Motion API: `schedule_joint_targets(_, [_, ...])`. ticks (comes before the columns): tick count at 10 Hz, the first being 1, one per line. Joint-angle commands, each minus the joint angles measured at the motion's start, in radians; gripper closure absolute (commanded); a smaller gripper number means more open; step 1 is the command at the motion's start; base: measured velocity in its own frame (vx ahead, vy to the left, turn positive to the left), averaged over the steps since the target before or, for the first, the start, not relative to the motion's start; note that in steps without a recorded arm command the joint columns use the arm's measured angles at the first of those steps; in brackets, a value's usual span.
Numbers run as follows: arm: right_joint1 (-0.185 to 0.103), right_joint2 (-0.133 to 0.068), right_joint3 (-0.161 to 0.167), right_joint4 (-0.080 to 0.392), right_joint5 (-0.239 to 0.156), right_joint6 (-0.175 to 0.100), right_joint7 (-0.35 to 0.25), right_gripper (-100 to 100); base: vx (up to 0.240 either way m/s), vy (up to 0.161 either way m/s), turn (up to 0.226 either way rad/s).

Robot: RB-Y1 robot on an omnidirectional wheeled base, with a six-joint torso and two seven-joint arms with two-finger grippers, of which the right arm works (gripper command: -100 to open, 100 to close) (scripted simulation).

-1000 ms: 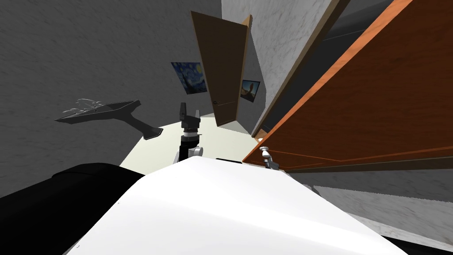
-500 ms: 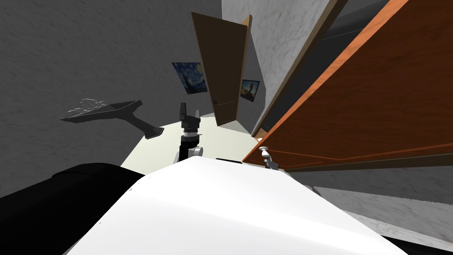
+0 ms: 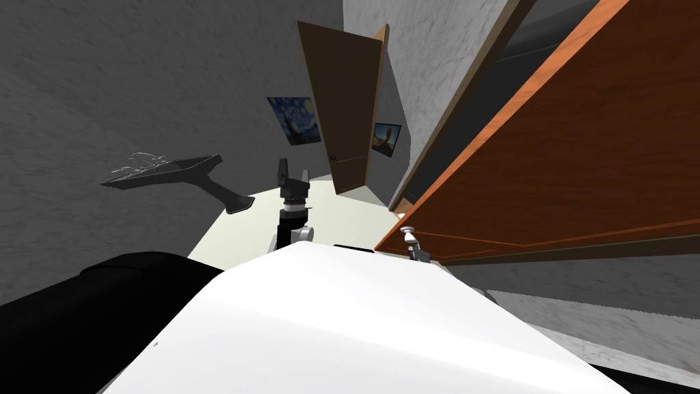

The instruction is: Pull the door open

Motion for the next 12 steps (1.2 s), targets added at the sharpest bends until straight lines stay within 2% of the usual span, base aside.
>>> schedule_joint_targets(1, [-0.004, 0.017, 0.029, -0.013, 0.015, 0.001, -0.001, -100, -0.013, 0.011, 0.005])
schedule_joint_targets(12, [-0.005, 0.017, 0.03, -0.013, 0.016, 0.0, -0.001, -100, -0.006, -0.003, 0.002])
